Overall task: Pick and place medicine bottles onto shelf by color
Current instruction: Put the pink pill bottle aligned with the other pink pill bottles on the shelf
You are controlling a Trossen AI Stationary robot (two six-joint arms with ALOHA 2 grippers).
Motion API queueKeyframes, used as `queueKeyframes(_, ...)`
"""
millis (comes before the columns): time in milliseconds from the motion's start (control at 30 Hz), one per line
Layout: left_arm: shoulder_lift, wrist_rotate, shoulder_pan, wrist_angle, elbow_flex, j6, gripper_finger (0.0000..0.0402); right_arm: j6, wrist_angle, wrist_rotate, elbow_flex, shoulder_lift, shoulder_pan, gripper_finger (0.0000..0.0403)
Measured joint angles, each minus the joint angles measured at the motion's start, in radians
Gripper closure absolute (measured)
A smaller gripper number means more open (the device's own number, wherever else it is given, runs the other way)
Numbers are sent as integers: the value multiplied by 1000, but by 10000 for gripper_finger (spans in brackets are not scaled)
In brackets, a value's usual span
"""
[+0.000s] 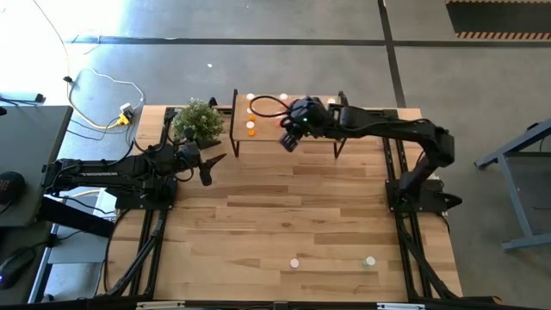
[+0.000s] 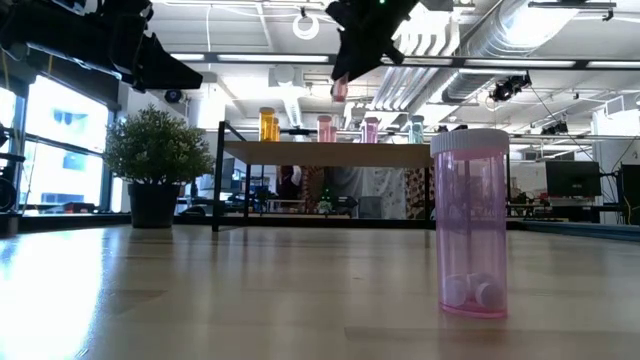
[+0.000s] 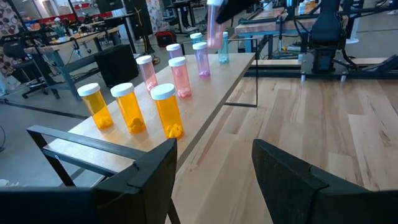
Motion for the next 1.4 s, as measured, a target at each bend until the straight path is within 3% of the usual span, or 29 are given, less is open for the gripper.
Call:
queueKeyframes(500,0,0,0,-3,0,0,202,-20,51,-63,32,135,-2,300)
queueKeyframes(1400,0,-8,0,-3,0,0,202,-45,90,-114,32,173,-85,300)
